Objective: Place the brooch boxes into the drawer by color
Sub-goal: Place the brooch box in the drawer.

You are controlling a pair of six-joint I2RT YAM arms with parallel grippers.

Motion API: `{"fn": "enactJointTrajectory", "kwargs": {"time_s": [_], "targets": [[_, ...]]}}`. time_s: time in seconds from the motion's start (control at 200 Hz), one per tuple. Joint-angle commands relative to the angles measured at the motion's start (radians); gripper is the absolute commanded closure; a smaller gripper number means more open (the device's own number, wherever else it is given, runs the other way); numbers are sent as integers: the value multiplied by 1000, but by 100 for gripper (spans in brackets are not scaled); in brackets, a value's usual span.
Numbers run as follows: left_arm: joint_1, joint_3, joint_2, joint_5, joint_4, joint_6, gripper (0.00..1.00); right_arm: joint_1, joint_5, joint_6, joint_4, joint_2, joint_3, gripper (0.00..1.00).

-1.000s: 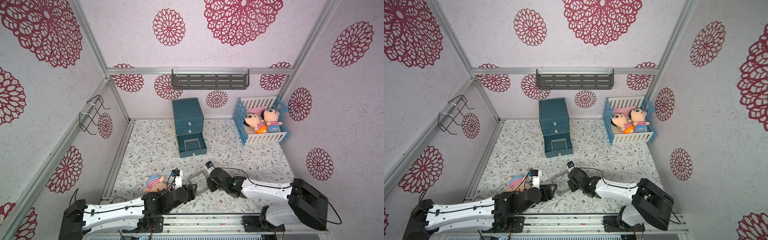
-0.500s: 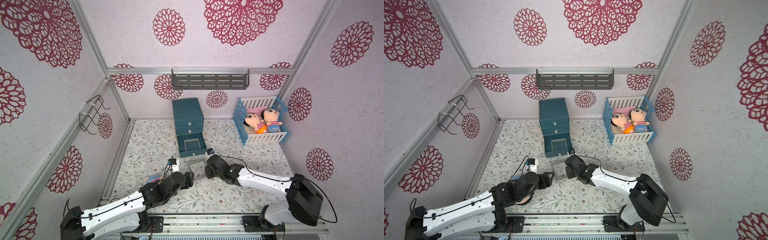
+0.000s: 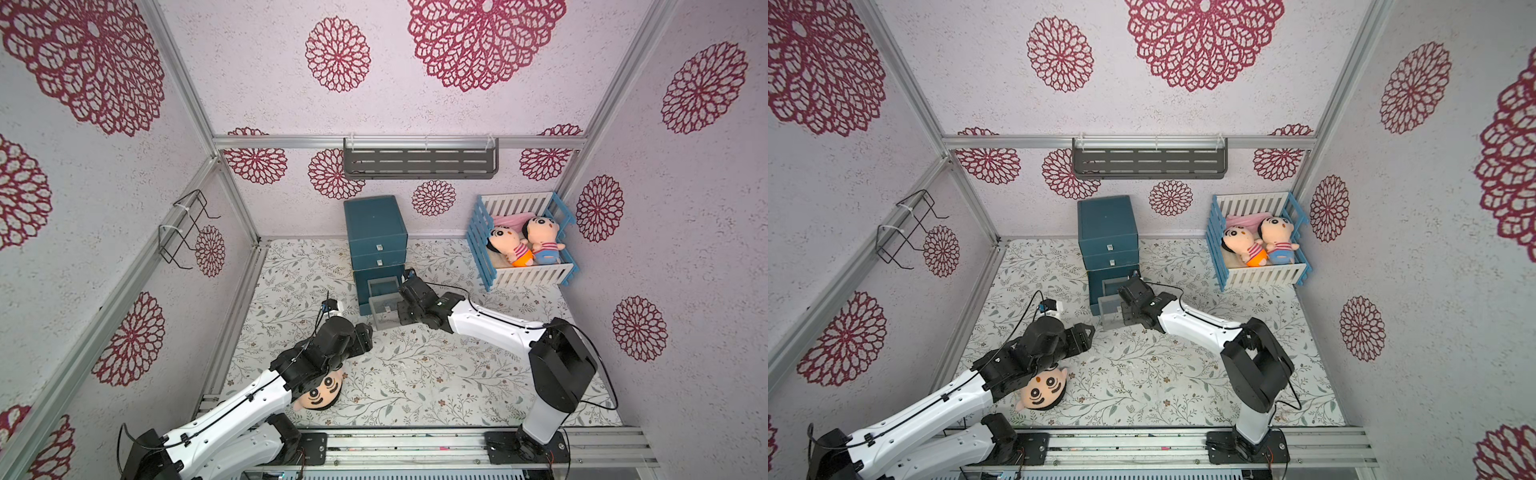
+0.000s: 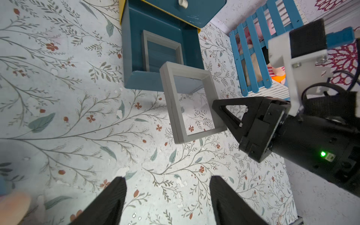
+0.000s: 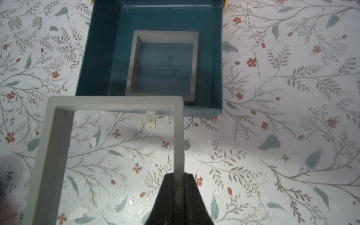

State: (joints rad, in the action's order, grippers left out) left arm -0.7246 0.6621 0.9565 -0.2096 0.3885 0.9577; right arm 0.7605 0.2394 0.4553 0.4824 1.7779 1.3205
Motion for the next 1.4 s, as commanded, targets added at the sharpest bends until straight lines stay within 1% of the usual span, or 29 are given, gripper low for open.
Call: {"fn": "enactJointTrajectory", "kwargs": {"time_s": [0.0, 0.215, 0.46, 0.736, 1.086, 1.396], "targets": [[58, 29, 9, 62, 27, -49, 25, -18, 12, -16, 40, 51, 110, 100], [163, 64, 26, 128, 45, -98, 25, -41, 15, -26, 111, 193, 301, 100], [234, 112, 73, 143, 43, -138, 25, -56, 44, -33, 138, 296, 438, 100], [269, 144, 119, 149, 13, -150, 25, -75, 60, -53, 157, 382, 528, 100], [283, 158, 128, 167, 7, -158, 25, -105, 34, -59, 146, 420, 566, 100], [283, 169, 165, 179, -18, -157, 25, -119, 46, -77, 121, 443, 581, 100]]}}
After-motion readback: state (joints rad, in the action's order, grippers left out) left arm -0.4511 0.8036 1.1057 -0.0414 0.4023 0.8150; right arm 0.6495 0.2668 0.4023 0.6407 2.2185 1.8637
